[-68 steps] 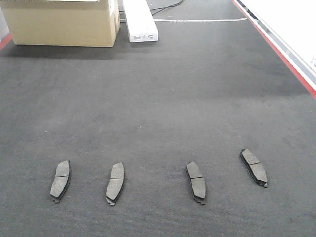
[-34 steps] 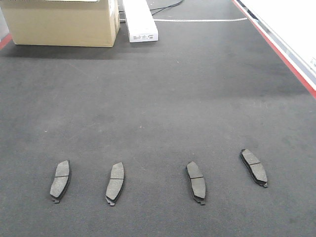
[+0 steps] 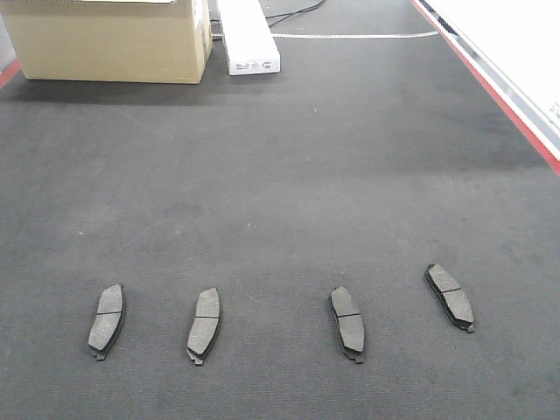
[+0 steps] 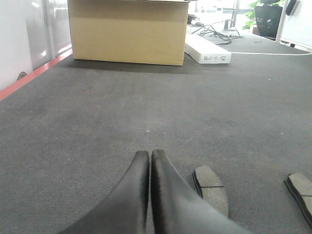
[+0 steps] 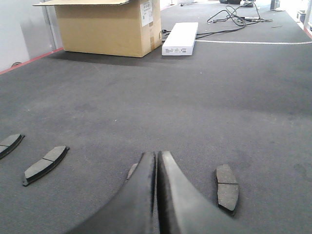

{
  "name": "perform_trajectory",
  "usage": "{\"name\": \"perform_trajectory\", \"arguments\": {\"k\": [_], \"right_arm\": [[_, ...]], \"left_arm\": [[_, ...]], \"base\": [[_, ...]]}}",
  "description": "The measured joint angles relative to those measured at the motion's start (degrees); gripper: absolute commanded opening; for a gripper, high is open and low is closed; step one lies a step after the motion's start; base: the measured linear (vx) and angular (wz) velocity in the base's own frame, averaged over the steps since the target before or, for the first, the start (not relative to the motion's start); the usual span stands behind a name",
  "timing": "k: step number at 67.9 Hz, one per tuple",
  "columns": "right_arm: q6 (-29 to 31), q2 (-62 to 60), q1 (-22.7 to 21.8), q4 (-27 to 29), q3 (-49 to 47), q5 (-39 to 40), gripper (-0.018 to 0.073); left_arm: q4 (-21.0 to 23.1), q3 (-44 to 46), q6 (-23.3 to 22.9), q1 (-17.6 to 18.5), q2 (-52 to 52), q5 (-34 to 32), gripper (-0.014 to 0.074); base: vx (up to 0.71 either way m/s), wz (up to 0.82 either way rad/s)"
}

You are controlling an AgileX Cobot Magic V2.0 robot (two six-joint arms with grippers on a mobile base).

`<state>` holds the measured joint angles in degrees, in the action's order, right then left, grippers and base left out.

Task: Move and align brake pads A on conveyor

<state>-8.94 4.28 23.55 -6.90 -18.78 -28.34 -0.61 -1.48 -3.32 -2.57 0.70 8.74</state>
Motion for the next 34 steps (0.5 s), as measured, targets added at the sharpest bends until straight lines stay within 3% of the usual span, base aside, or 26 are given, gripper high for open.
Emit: {"name": "perform_trajectory", "arguments": {"k": [34], "right_arm": [[0.0, 0.0, 0.0, 0.0, 0.0, 0.0, -0.0011]], "left_arm": [[0.0, 0.0, 0.0, 0.0, 0.0, 0.0, -0.0006]], "base": [[0.0, 0.0]]}}
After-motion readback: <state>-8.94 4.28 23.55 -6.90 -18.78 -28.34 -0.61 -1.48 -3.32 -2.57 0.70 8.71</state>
